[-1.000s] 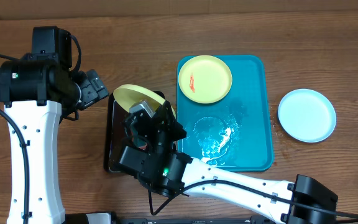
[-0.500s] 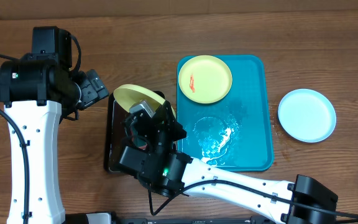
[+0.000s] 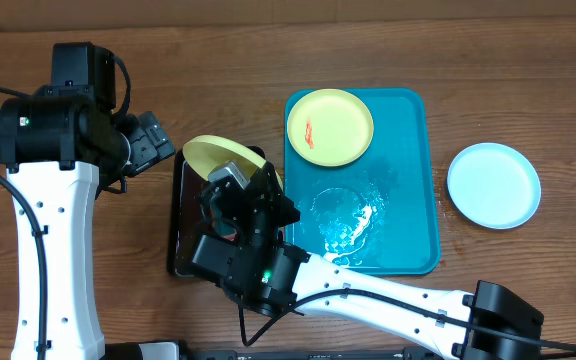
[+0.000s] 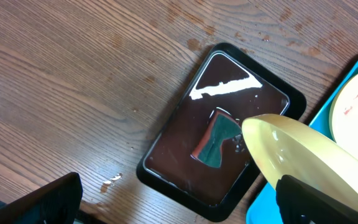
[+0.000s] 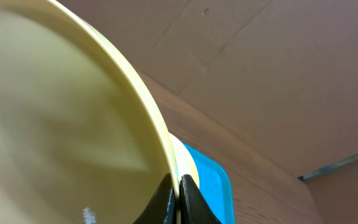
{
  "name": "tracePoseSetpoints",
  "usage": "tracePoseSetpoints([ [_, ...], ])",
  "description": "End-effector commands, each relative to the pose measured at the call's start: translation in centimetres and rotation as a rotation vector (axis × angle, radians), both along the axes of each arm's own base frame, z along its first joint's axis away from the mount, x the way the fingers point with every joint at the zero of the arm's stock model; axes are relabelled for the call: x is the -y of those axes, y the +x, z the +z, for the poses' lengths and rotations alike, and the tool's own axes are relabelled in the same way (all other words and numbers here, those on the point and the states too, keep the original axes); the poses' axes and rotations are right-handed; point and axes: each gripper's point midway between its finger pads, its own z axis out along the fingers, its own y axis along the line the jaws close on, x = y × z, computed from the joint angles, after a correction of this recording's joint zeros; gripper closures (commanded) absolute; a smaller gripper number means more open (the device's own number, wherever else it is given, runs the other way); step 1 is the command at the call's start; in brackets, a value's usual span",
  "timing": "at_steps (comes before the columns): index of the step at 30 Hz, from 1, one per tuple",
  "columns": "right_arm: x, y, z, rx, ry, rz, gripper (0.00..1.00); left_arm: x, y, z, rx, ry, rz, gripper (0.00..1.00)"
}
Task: Clean dirty plates on tray and stack at the side
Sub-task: 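Lift the lower yellow plate with the right gripper and tilt it over the black tray, then carry the yellow plate right and stack it on the white plate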
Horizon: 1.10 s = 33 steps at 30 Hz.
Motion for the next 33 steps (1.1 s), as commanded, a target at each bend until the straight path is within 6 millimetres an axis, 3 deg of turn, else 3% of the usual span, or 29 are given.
tracePoseSetpoints([
  [1, 0.2, 0.0, 1.9, 0.036, 0.045, -0.013, 0.96, -0.2, 0.2, 0.5, 0.017, 0.010, -0.006, 0.00],
  [7, -0.2, 0.0, 1.4, 0.006, 0.056, 0.007, 0.96, -0.2, 0.2, 0.5, 0.017, 0.010, -0.006, 0.00],
  [10, -1.2, 0.3, -0.5, -0.107, 0.111, 0.065, 0.96, -0.2, 0.2, 0.5, 0.017, 0.010, -0.006, 0.00],
  [16, -2.4, 1.6, -4.7, -0.458, 0.399, 0.143, 0.96, -0.2, 0.2, 0.5, 0.017, 0.010, -0.006, 0.00],
  [18, -1.9, 1.9, -4.5, -0.548, 0.500, 0.150, 0.96, -0.2, 0.2, 0.5, 0.017, 0.010, -0.006, 0.00],
  [21, 0.1, 2.9, -2.1, -0.630, 0.665, 0.140, 0.96, -0.2, 0.2, 0.5, 0.017, 0.010, -0.006, 0.00],
  [25, 5.6, 5.0, 2.5, -0.670, 0.859, 0.129, 0.96, -0.2, 0.2, 0.5, 0.017, 0.010, -0.006, 0.00],
  [27, 10.0, 6.2, 3.9, -0.652, 0.941, 0.053, 0.96, -0.2, 0.2, 0.5, 0.017, 0.010, -0.006, 0.00],
  [30, 18.5, 7.9, 3.9, -0.602, 1.026, -0.180, 0.96, -0.2, 0.2, 0.5, 0.017, 0.010, -0.006, 0.00],
  [33, 26.8, 8.5, 2.0, -0.574, 1.063, -0.427, 0.96, -0.2, 0.2, 0.5, 0.017, 0.010, -0.006, 0.00],
])
